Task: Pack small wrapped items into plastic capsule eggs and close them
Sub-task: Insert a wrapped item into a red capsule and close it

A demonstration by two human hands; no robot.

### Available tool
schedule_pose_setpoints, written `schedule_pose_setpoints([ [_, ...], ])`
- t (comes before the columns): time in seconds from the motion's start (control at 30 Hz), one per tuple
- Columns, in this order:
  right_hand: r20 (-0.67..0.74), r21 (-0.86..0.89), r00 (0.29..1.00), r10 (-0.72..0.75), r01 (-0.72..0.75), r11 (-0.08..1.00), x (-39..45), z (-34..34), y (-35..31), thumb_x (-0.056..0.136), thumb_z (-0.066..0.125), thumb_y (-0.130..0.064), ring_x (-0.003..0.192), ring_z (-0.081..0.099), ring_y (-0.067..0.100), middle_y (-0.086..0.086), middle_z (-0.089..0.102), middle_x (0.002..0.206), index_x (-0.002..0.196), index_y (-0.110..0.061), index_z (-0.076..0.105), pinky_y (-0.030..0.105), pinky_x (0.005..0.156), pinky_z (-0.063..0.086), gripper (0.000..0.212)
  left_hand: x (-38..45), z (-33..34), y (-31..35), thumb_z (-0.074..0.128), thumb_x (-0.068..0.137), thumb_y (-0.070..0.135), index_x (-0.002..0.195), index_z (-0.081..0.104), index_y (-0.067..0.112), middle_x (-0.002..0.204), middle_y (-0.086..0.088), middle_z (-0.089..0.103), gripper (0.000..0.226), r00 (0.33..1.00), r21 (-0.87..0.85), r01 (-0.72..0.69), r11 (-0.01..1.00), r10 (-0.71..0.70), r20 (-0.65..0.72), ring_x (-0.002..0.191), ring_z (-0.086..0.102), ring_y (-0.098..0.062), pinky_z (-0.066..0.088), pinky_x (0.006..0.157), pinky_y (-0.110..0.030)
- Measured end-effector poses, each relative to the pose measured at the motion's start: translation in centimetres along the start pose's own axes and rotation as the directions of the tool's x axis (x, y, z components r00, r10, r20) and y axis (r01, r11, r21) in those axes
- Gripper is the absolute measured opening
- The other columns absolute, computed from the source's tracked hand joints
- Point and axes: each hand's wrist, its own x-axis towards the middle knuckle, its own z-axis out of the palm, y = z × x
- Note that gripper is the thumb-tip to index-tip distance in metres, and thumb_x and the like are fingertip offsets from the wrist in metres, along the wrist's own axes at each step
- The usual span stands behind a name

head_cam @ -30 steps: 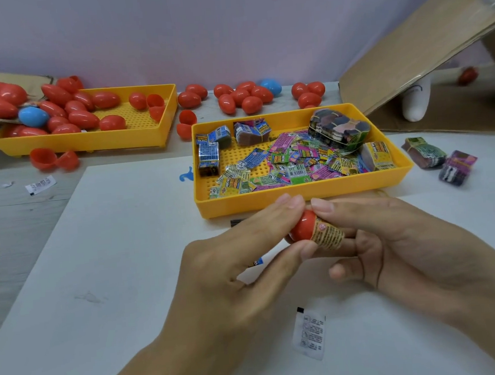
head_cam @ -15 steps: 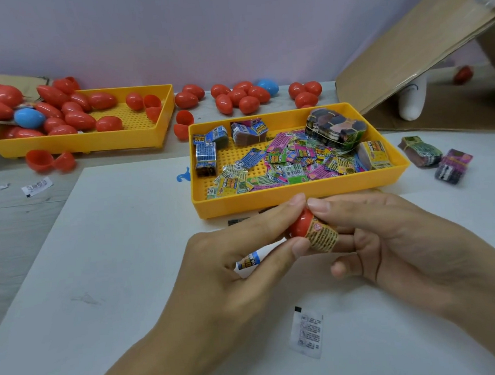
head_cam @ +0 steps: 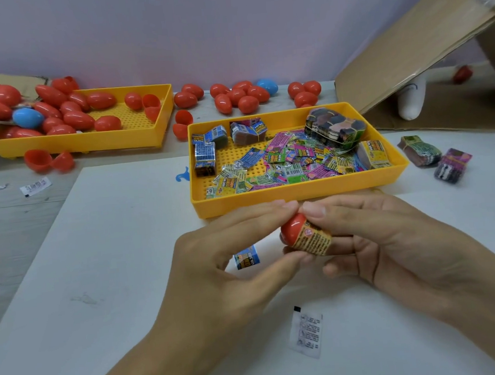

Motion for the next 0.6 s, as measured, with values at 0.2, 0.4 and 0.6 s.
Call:
schedule_pose_setpoints([
  [0.2,0.029,0.013,0.999,0.014,-0.015,1.000,0.13,0.07,0.07,0.067,0.083,-0.030,0.070,0.072,0.016,0.018,0.076,0.095,0.095,-0.009,0.079,0.020,0.051,0.053,0.034,-0.06,0.17,0.28,0.076,0.075,0.024,0.121,0.066,0.016,0.124,0.016,0.067,0.048,0.999,0.009,0.002,1.000,-0.002,0.042,0.124,0.057,-0.004,0.046,0.103,-0.021],
  [0.4,0.023,0.042,1.000,0.002,-0.003,0.999,0.18,0.01,0.00,0.063,0.084,-0.029,0.072,0.072,0.018,0.020,0.075,0.095,0.092,-0.007,0.078,0.020,0.050,0.054,0.037,-0.07,0.19,0.37,0.075,0.077,0.021,0.120,0.066,0.014,0.121,0.008,0.069,0.044,1.000,0.015,-0.009,1.000,0.008,0.008,0.116,0.063,-0.005,0.049,0.098,-0.022],
  [0.6,0.012,0.023,1.000,0.016,-0.016,1.000,0.21,-0.15,-0.14,0.060,0.085,-0.027,0.074,0.074,0.021,0.020,0.075,0.097,0.096,-0.005,0.077,0.021,0.048,0.053,0.043,-0.09,0.03,0.06,0.076,0.078,0.025,0.119,0.067,0.019,0.119,0.008,0.071,0.042,1.000,-0.021,0.012,1.000,-0.012,-0.001,0.113,0.066,-0.008,0.051,0.095,-0.024],
])
